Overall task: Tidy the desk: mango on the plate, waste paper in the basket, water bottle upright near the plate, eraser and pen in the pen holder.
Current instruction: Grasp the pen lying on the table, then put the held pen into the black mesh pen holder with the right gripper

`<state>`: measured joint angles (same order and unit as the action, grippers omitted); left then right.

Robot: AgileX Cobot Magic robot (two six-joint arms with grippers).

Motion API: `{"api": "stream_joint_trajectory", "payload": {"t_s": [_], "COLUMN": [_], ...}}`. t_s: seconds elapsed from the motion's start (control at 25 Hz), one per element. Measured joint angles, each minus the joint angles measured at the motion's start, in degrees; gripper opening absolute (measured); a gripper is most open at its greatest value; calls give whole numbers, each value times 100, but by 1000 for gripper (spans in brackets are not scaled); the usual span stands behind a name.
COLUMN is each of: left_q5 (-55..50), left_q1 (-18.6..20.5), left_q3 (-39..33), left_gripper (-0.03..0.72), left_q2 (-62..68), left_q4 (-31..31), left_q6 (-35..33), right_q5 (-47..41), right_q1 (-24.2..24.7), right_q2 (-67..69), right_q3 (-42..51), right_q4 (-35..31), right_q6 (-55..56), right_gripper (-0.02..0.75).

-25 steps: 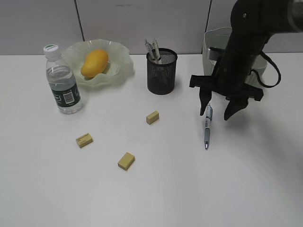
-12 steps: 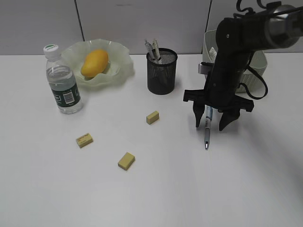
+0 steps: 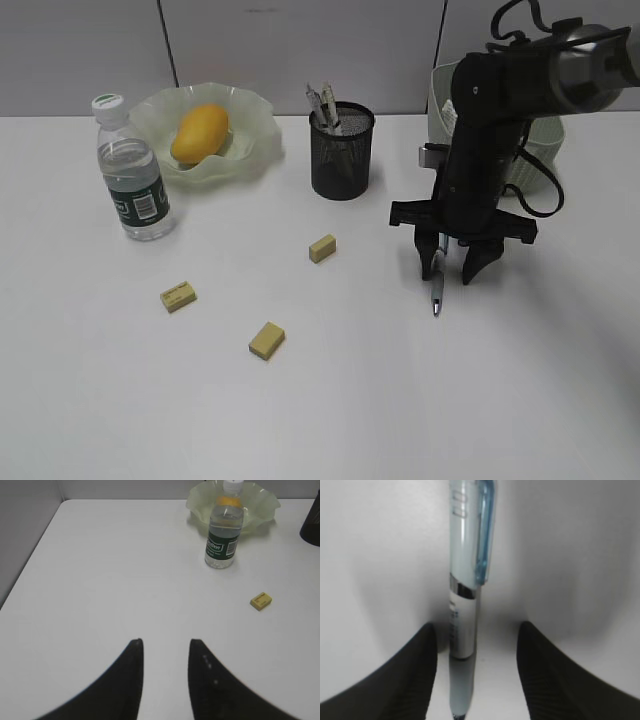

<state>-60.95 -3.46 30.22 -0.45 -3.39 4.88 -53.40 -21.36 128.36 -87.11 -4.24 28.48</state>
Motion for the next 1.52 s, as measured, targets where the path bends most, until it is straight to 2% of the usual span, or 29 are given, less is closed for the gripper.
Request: {"api": "stream_joint_trajectory", "payload": {"t_s": [0.36, 0.56, 1.0, 1.24, 1.52], "left_q5": [0, 0, 0, -5, -5], "left_q1": [0, 0, 0, 0, 0], "left_q3": [0, 0, 0, 0, 0], "left_gripper": [239, 239, 239, 239, 239], "left_q2": [0, 0, 0, 0, 0], "left_q4": [-12, -18, -23, -28, -28], "left_q6": [0, 0, 0, 0, 0], "right_q5": [-312, -376, -302, -192, 532], "right_q1": [0, 0, -27, -277, -536], "right_q2": [11, 11, -309, -813, -1249], "right_q3": [-12, -12, -12, -12, -12], "right_q4": [424, 424, 551, 760, 769], "right_q6": [1, 1, -179, -549, -1103], "right_gripper": [267, 117, 118, 118, 118]}}
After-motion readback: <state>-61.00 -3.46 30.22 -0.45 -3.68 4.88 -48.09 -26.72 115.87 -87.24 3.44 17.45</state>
